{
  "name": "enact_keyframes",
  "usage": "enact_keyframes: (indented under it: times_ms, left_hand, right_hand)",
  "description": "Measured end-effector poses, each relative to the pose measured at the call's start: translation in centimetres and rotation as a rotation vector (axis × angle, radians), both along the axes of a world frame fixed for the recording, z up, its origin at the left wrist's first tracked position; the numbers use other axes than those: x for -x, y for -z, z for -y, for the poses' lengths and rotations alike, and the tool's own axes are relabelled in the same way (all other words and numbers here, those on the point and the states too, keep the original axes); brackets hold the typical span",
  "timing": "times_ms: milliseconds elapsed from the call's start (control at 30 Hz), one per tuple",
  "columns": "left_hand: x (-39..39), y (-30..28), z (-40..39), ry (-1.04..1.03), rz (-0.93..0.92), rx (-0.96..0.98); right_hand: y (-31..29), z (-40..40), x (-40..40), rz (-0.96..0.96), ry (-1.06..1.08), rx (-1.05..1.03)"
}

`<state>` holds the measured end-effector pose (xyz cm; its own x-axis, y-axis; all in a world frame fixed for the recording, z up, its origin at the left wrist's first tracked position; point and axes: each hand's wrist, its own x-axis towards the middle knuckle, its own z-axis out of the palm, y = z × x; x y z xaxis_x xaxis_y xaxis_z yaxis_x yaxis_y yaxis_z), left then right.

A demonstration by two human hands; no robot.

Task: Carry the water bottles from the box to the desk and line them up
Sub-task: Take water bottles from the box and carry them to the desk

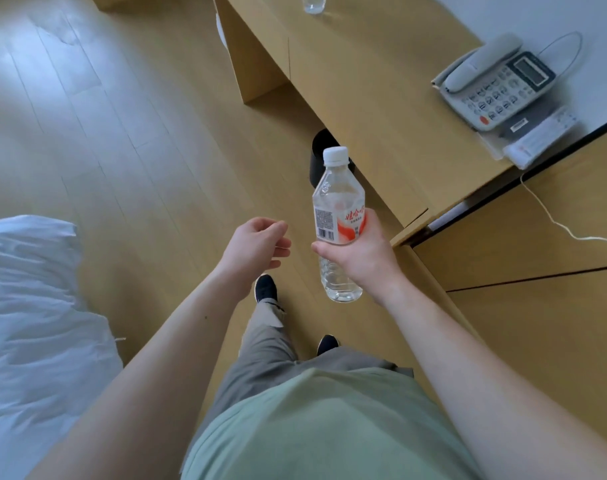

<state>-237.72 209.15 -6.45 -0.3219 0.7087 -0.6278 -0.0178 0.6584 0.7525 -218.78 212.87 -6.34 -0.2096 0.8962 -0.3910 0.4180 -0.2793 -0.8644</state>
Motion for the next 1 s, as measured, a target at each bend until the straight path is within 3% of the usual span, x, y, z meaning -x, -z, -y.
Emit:
enact_keyframes:
  times_ms: [567,1000]
  left_hand:
    - [13.4,0.8,-19.9,0.248,0.03,0.03]
    - [15.8,1.1,-33.1,0.315,0.033,0.02]
  right_hand:
    - [0.0,-15.5,14.0,-0.008,0.24,0.048]
    - [1.0,-26.9,16.8,0.036,0.33,0.029]
